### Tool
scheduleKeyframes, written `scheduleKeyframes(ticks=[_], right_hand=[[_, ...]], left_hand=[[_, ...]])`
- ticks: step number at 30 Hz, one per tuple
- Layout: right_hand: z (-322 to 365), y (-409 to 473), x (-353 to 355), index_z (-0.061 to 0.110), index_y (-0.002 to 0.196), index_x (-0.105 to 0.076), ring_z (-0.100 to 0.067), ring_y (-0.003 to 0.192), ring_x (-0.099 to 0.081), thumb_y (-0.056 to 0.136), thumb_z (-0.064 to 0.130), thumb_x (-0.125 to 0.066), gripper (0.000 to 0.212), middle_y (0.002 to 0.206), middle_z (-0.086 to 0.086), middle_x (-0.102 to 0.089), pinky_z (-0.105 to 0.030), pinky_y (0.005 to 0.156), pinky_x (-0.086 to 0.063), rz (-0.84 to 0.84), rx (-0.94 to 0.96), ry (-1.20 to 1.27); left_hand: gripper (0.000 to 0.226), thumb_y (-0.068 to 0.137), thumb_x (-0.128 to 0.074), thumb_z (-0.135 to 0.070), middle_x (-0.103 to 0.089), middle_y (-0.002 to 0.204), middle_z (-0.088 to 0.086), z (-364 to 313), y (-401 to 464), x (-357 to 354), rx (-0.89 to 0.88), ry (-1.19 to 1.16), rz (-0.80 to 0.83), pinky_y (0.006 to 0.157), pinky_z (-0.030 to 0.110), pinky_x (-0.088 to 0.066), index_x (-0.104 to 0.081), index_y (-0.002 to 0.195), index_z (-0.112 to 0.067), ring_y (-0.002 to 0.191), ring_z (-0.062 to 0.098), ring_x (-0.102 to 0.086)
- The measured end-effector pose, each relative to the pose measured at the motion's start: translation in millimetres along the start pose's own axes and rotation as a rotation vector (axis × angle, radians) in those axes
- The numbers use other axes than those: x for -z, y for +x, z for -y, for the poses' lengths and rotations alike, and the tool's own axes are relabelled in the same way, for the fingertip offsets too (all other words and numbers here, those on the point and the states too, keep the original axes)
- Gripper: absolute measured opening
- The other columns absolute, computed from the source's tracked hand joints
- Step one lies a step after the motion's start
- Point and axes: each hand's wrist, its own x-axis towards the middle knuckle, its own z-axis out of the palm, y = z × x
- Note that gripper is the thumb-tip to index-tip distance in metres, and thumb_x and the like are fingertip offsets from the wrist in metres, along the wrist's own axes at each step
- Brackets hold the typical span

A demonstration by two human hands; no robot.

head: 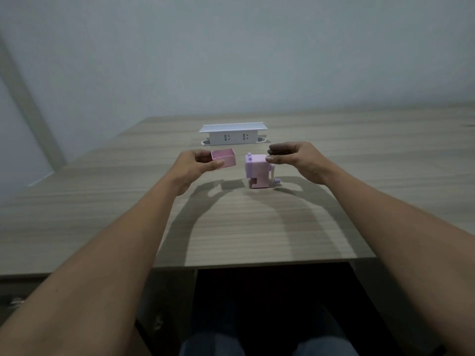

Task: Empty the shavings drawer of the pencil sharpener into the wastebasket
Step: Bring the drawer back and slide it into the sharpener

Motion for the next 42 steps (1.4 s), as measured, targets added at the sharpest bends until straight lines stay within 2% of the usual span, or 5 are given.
scheduleKeyframes(ticks=[5,9,22,28,42], right_hand=[[-8,1,-6,0.0,0.136,-0.063,-0.013,0.117,-0.067,0.079,0.008,-0.084,0.061,0.128,-0.009,-0.071,-0.017,0.093,-0.048,0.026,-0.015,-0.017],[-10,3,-8,0.002,0.137,-0.062,-0.007,0.107,-0.068,0.081,0.007,-0.082,0.06,0.126,-0.006,-0.071,-0.013,0.083,-0.05,0.051,-0.026,-0.017],[-20,8,-4,0.002,0.133,-0.065,-0.014,0.105,-0.069,0.08,0.001,-0.081,0.055,0.125,-0.008,-0.072,-0.014,0.083,-0.053,0.05,0.002,-0.011],[-24,10,-7,0.004,0.129,-0.067,-0.008,0.1,-0.07,0.081,0.002,-0.081,0.05,0.12,-0.005,-0.073,-0.015,0.084,-0.053,0.043,0.011,0.034],[-34,2,-11,0.005,0.125,-0.071,-0.016,0.096,-0.075,0.079,0.002,-0.082,0.048,0.113,-0.012,-0.078,-0.028,0.08,-0.059,0.059,0.016,0.12]], left_hand=[[0.045,0.082,-0.082,-0.011,-0.075,0.114,0.018,26,-7,-4,0.107,0.0,0.03,0.092,0.033,-0.053,-0.069,0.122,0.002,0.097,0.023,-0.07],[0.04,0.08,-0.083,-0.011,-0.078,0.1,0.01,31,-11,-16,0.157,-0.004,0.066,0.067,0.019,-0.055,-0.071,0.117,-0.002,0.078,0.014,-0.071],[0.038,0.077,-0.085,-0.009,-0.08,0.093,0.008,31,-1,-34,0.152,-0.01,0.116,0.074,0.024,-0.057,-0.076,0.112,-0.003,0.075,0.013,-0.073],[0.033,0.079,-0.083,-0.007,-0.079,0.087,0.006,28,-1,-47,0.134,-0.024,0.137,0.062,0.017,-0.055,-0.076,0.111,-0.001,0.066,0.008,-0.071],[0.064,0.071,-0.09,-0.02,-0.076,0.115,0.013,30,15,-78,0.074,-0.017,0.176,0.086,0.029,-0.059,-0.066,0.128,-0.006,0.103,0.024,-0.075]])
